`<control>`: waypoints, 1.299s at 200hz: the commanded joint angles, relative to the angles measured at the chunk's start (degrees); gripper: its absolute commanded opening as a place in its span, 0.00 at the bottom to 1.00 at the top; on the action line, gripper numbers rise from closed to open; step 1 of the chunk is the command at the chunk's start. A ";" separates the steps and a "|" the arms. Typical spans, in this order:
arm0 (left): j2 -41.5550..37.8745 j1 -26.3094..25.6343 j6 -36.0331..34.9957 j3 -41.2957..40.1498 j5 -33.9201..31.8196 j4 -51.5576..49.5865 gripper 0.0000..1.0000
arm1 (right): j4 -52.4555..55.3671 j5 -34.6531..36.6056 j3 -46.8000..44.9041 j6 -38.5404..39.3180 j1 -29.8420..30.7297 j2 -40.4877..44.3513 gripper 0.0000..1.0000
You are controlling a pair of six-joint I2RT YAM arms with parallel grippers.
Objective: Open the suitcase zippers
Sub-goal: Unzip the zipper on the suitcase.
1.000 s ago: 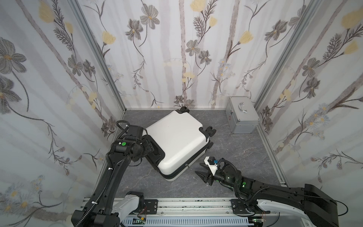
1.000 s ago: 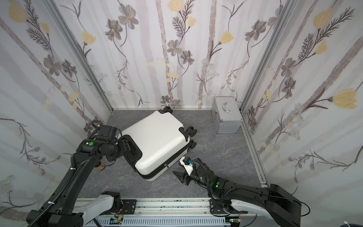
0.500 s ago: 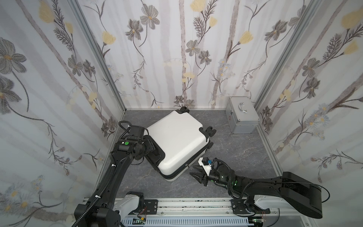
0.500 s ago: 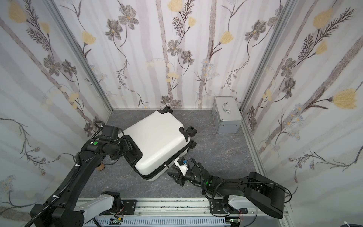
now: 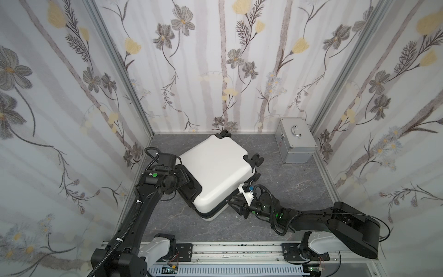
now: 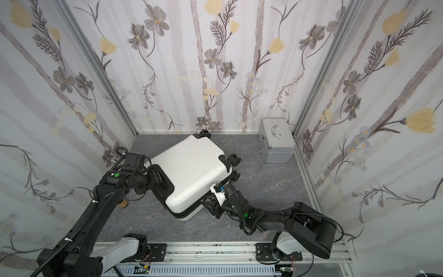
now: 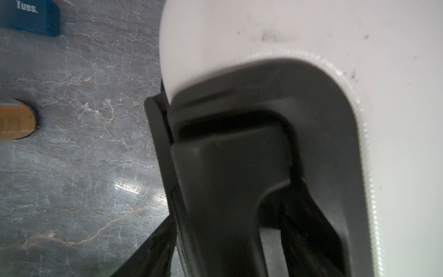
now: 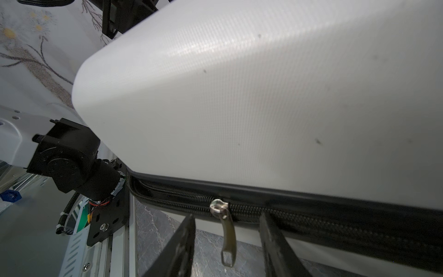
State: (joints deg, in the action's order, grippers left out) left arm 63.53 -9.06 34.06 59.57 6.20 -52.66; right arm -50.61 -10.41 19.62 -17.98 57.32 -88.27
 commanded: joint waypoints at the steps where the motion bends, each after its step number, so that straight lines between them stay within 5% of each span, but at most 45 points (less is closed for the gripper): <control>1: 0.49 0.00 1.14 -0.34 0.83 1.55 0.70 | 4.77 -1.68 1.38 -0.24 -0.28 -0.15 0.45; 108: 1.07 0.03 1.12 -0.68 1.32 3.30 0.69 | 9.05 -2.22 3.58 0.25 -0.24 -2.70 0.43; 216: 1.12 0.03 -0.70 -1.00 -2.46 1.75 0.67 | 3.85 -1.66 3.00 -0.13 -1.69 -2.05 0.05; 260: 0.81 0.01 -1.19 -1.10 -3.20 1.61 0.67 | 3.72 0.09 2.11 -0.55 -1.77 -0.91 0.00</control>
State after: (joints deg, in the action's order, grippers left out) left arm 64.31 -9.06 33.56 58.81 4.75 -49.30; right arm -43.11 -13.39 22.11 -17.93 55.66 -90.13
